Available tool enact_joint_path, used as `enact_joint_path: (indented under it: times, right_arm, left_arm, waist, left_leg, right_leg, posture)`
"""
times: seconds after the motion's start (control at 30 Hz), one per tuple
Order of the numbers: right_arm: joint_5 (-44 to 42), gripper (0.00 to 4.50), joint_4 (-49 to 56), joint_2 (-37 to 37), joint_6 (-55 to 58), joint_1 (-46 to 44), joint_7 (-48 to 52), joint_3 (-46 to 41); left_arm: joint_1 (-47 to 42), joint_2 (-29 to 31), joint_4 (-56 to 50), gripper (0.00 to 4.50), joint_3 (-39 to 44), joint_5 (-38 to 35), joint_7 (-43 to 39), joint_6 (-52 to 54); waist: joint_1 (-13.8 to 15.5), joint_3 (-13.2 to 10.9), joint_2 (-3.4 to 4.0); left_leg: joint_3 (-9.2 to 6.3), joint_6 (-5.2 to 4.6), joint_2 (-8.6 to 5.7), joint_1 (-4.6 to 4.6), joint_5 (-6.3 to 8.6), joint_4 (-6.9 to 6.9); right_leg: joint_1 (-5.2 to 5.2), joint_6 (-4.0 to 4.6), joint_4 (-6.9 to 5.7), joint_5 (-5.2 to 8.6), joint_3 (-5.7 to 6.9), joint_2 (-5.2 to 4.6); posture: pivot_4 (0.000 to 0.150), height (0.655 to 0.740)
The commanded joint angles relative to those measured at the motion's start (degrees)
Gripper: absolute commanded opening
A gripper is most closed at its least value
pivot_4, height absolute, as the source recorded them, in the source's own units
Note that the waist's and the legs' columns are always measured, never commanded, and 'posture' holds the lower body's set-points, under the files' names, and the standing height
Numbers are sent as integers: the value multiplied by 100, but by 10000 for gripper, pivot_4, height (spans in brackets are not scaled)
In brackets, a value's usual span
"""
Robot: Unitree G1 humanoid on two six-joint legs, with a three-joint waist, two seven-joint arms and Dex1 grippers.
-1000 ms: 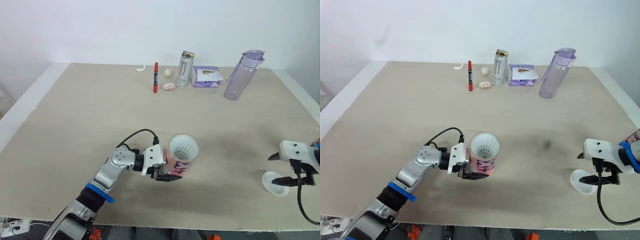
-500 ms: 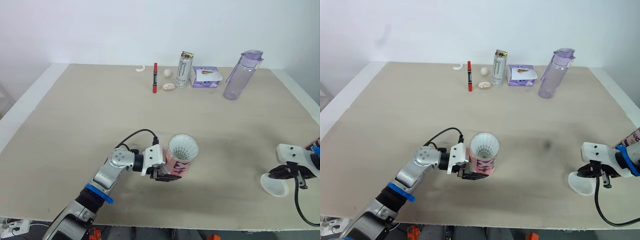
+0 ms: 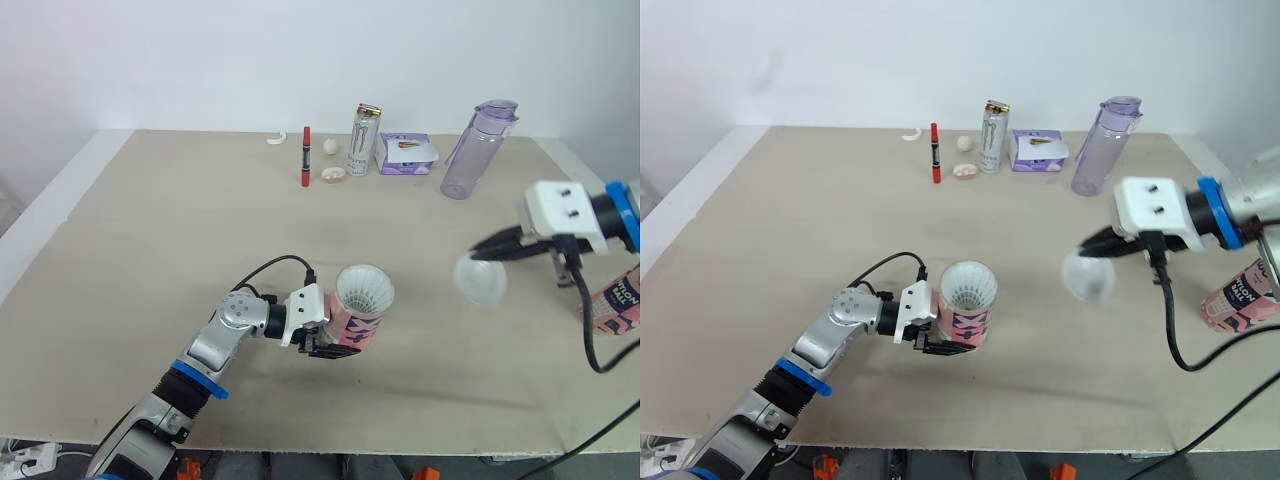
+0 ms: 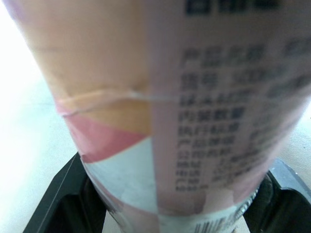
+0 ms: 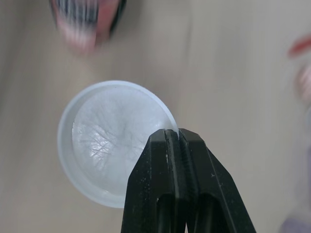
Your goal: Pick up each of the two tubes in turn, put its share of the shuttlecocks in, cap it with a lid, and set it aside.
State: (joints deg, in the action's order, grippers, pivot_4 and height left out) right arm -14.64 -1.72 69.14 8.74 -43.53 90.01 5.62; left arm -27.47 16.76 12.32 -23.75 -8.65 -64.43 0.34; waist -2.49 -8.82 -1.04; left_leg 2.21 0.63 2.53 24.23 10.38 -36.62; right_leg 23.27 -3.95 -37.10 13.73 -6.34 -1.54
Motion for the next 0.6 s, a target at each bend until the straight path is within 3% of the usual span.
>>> enact_joint_path:
  times: [0.03,0.23,0.47,0.6]
  right_arm:
    - [-610,2341,582,-271,494,-1032,249,426]
    - [-1120,2341,919,-964,969,-1772,249,856]
    - [-632,2341,411,-1877,578,-1984,249,1444]
    - [-428,2341,199,-2025,292,-1986,249,1620]
  left_arm:
    - [-28,95,362,31385,-82,367,136,98]
    - [-158,84,630,31385,-97,535,368,141]
    - [-251,58,802,31385,-133,595,489,151]
    - [-223,90,787,31385,-138,611,525,159]
  waist:
    - [2,-1,-5]
    - [-3,-3,-21]
    - [-15,1,-35]
    - [-15,1,-37]
  left_leg:
    - [3,0,-1,0,0,0]
    - [16,0,3,8,0,4]
    - [19,-2,6,2,-1,1]
    - [20,-3,7,4,-2,1]
  right_leg:
    - [0,0,0,0,-2,-2]
    - [7,4,1,-4,2,-12]
    - [12,24,2,-17,11,-21]
    - [14,34,2,-23,15,-21]
  posture:
    - [1500,7400]
    - [1500,7400]
    - [1500,7400]
    - [1500,7400]
